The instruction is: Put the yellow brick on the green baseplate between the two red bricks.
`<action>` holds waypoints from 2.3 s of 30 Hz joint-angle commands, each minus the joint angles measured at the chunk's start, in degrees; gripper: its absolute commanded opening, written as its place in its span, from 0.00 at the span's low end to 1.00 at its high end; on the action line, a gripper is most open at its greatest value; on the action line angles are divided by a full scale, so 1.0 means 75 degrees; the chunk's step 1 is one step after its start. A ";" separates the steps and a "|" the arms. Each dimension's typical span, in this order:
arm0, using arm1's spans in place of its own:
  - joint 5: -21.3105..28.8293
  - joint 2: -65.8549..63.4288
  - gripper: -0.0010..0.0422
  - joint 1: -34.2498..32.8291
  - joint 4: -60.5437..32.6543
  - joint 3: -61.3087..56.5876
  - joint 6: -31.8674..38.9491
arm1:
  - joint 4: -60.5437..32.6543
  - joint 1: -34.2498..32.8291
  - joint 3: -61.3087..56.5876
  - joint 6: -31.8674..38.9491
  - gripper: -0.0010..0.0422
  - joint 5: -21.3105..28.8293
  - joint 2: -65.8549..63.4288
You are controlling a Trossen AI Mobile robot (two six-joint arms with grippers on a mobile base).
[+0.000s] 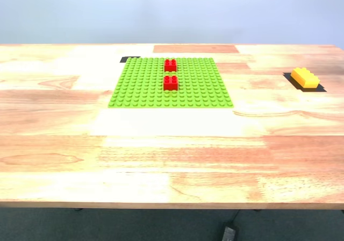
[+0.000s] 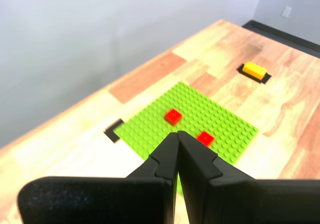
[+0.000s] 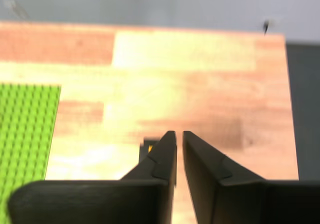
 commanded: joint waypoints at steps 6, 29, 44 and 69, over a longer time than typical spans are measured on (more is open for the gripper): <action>-0.0003 -0.0079 0.02 0.0003 -0.0297 -0.0020 0.0006 | -0.0714 0.0163 0.0731 -0.0006 0.61 0.0026 0.1072; 0.0000 -0.0090 0.02 0.0003 -0.0096 -0.0513 0.0006 | 0.1603 0.0198 -0.2667 -0.0114 0.71 0.0038 0.1670; 0.0000 -0.0090 0.02 0.0003 -0.0099 -0.0513 -0.0003 | 0.2731 0.0242 -0.3611 -0.0052 0.71 -0.0017 0.2008; -0.0003 -0.0160 0.02 0.0003 -0.0093 -0.0513 0.0000 | 0.3127 0.0484 -0.3620 0.0178 0.34 0.0425 0.2766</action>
